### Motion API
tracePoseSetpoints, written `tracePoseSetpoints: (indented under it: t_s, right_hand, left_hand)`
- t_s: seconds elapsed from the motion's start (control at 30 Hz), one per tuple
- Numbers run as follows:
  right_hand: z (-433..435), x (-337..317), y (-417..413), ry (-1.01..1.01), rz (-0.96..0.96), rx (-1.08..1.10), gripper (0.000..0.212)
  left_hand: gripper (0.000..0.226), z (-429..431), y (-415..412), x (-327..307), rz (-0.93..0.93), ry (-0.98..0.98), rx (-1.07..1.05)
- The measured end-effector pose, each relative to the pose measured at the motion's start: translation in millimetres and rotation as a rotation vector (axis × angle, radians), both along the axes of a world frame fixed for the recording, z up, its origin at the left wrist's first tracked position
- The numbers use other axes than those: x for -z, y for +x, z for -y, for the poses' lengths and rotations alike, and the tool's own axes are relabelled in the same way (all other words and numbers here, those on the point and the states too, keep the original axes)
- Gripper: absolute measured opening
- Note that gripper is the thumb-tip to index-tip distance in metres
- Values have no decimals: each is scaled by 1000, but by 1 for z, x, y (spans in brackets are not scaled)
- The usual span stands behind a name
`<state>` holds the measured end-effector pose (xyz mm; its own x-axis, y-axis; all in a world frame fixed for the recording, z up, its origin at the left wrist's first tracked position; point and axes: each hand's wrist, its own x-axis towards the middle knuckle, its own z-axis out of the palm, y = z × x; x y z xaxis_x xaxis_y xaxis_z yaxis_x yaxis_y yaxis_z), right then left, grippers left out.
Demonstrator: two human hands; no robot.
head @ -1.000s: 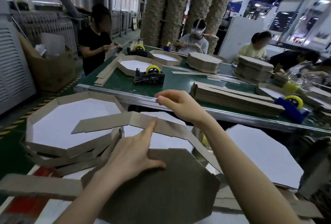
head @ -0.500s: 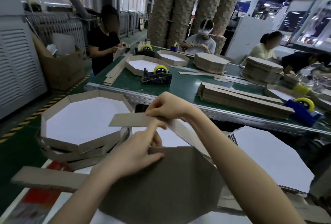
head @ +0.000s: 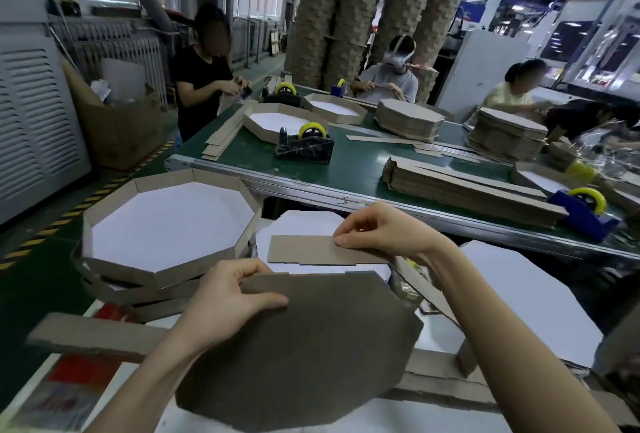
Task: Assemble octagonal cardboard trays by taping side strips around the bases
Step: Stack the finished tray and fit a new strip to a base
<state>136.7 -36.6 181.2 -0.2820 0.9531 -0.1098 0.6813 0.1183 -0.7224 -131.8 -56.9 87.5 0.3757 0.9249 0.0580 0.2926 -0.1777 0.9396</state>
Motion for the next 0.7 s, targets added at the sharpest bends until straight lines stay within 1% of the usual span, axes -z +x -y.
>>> tracePoseSetpoints:
  t_s: [0.07, 0.13, 0.2, 0.37, 0.6, 0.67, 0.7]
  right_hand:
    - [2, 4, 0, -14, -9, -1, 7]
    - [4, 7, 0, -29, -13, 0, 10]
    - [6, 10, -1, -45, -40, 9, 13]
    - [8, 16, -7, -70, -62, 17, 8]
    - [9, 17, -12, -71, -82, 18, 6]
    - [8, 20, -15, -77, -98, 25, 5]
    - [8, 21, -17, -79, -93, 23, 5]
  left_hand:
    - [26, -1, 2, -1, 16, -17, -8]
    - [41, -3, 0, 0, 33, -36, -21]
    - [51, -4, -3, 2, 30, -38, -15]
    - [61, -5, -6, 5, 33, -55, 10]
    - [66, -5, -5, 10, 13, -23, 11]
    - [73, -6, -6, 10, 21, -29, 11]
    - [84, -6, -6, 10, 25, -26, 13]
